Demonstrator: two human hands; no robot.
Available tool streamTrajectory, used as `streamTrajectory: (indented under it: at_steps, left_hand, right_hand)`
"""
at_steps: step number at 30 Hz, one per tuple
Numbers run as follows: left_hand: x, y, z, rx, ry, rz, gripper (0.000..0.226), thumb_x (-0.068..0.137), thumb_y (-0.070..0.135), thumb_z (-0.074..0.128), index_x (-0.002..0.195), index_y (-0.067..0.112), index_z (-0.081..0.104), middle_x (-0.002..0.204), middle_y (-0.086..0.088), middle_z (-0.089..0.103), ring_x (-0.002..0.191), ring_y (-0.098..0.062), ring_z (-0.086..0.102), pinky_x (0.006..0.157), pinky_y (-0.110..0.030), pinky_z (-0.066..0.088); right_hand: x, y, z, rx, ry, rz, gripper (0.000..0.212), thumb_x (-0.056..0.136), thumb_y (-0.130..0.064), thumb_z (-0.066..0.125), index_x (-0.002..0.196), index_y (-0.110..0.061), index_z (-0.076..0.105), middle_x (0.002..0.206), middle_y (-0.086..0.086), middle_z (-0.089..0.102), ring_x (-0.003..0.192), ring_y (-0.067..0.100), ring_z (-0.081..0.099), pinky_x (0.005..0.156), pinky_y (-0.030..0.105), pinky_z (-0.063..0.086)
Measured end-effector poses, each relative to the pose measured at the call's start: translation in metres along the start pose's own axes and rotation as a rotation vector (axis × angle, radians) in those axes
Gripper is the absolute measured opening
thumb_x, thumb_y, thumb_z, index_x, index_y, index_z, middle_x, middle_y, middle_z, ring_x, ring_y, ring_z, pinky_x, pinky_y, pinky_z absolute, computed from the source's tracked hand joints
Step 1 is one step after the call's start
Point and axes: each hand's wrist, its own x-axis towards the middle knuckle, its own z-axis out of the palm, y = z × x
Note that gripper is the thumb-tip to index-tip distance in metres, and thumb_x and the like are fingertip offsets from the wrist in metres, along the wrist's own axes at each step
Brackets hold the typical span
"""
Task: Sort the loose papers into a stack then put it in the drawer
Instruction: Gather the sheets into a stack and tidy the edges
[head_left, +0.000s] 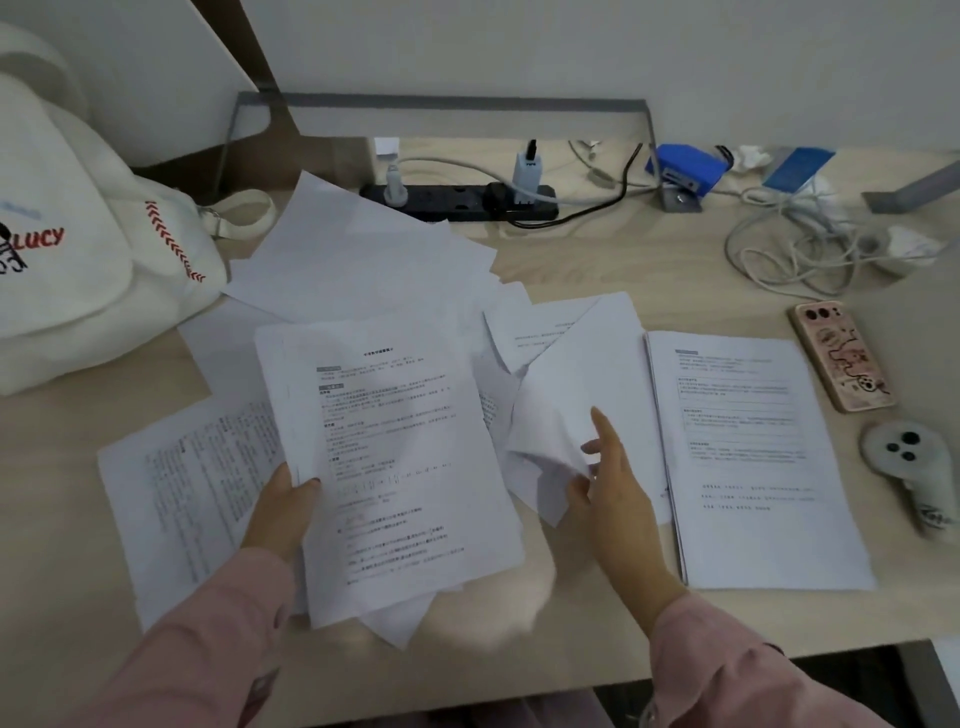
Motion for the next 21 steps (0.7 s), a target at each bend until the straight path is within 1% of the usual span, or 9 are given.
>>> streamTrajectory:
  at_steps: [3, 6, 8, 11, 13, 14, 17, 19, 21]
  left_hand:
    - [-0.001, -0.001, -0.001, 0.008, -0.020, 0.008, 0.041, 0.095, 0.005, 0.039, 0.136, 0.012, 0.043, 0.135, -0.011, 0.051, 0.112, -0.026, 0.050, 0.093, -0.033, 0.036]
    - [-0.002, 0.001, -0.001, 0.021, -0.025, 0.006, 0.042, 0.095, 0.004, 0.039, 0.136, 0.010, 0.042, 0.136, -0.012, 0.050, 0.121, -0.029, 0.047, 0.092, -0.032, 0.034]
    - [-0.002, 0.002, -0.003, 0.009, -0.025, -0.002, 0.042, 0.095, 0.003, 0.039, 0.136, 0.010, 0.042, 0.136, -0.011, 0.049, 0.122, -0.029, 0.047, 0.094, -0.032, 0.035]
    - [-0.004, 0.002, -0.006, -0.007, -0.040, 0.020, 0.042, 0.095, 0.004, 0.040, 0.136, 0.010, 0.042, 0.138, -0.010, 0.048, 0.121, -0.027, 0.047, 0.099, -0.034, 0.035]
    - [-0.008, 0.003, -0.009, -0.025, -0.032, 0.030, 0.041, 0.096, 0.006, 0.040, 0.136, 0.011, 0.043, 0.136, -0.009, 0.049, 0.117, -0.024, 0.048, 0.097, -0.034, 0.036]
    - [-0.009, 0.002, -0.011, -0.042, -0.024, 0.032, 0.041, 0.096, 0.007, 0.040, 0.136, 0.012, 0.043, 0.133, -0.007, 0.050, 0.115, -0.023, 0.048, 0.097, -0.034, 0.036]
    - [-0.011, 0.001, -0.019, -0.125, -0.010, 0.033, 0.035, 0.095, 0.009, 0.043, 0.127, 0.022, 0.050, 0.124, -0.002, 0.055, 0.099, -0.019, 0.054, 0.091, -0.033, 0.040]
    - [-0.010, -0.002, -0.025, -0.177, -0.008, 0.023, 0.027, 0.095, 0.009, 0.045, 0.116, 0.023, 0.055, 0.117, -0.003, 0.058, 0.087, -0.014, 0.056, 0.087, -0.033, 0.043]
    - [-0.009, -0.004, -0.030, -0.193, -0.012, 0.008, 0.031, 0.095, 0.008, 0.044, 0.124, 0.018, 0.054, 0.116, -0.005, 0.057, 0.089, -0.017, 0.055, 0.088, -0.034, 0.043]
  right_hand:
    - [0.012, -0.007, -0.001, 0.072, 0.031, 0.064, 0.050, 0.090, -0.003, 0.043, 0.138, -0.019, 0.034, 0.092, -0.007, 0.049, 0.069, 0.013, 0.050, 0.061, 0.025, 0.035]
    - [0.023, -0.022, -0.010, 0.151, 0.174, 0.086, 0.024, 0.092, -0.001, 0.038, 0.110, -0.009, 0.052, 0.082, -0.002, 0.052, 0.077, 0.021, 0.053, 0.055, 0.019, 0.035]
    - [0.027, -0.040, -0.021, 0.211, 0.253, 0.013, 0.025, 0.094, -0.002, 0.039, 0.111, -0.008, 0.056, 0.090, -0.002, 0.056, 0.083, 0.017, 0.055, 0.060, 0.009, 0.036]
    - [0.026, -0.071, -0.031, 0.248, 0.265, -0.241, 0.026, 0.094, -0.004, 0.043, 0.115, -0.009, 0.058, 0.094, -0.005, 0.055, 0.084, 0.001, 0.050, 0.068, 0.004, 0.039]
    - [0.024, -0.083, -0.023, 0.230, 0.158, -0.374, 0.028, 0.094, -0.007, 0.044, 0.116, -0.013, 0.059, 0.095, -0.007, 0.057, 0.084, -0.002, 0.050, 0.072, 0.003, 0.038]
    - [0.023, -0.085, -0.014, 0.211, 0.083, -0.395, 0.028, 0.095, -0.010, 0.043, 0.117, -0.016, 0.060, 0.098, -0.008, 0.059, 0.087, -0.002, 0.052, 0.073, 0.004, 0.039]
    - [0.022, -0.080, 0.018, 0.083, -0.131, -0.366, 0.032, 0.097, -0.016, 0.040, 0.122, -0.020, 0.058, 0.117, -0.004, 0.063, 0.105, 0.009, 0.057, 0.082, 0.012, 0.039]
    - [0.022, -0.074, 0.035, 0.013, -0.303, -0.317, 0.034, 0.099, -0.019, 0.037, 0.128, -0.021, 0.054, 0.129, -0.004, 0.058, 0.116, 0.012, 0.053, 0.091, 0.014, 0.037]
    - [0.020, -0.071, 0.043, 0.056, -0.428, -0.260, 0.034, 0.100, -0.023, 0.034, 0.129, -0.026, 0.053, 0.131, -0.008, 0.056, 0.120, 0.010, 0.050, 0.096, 0.013, 0.034]
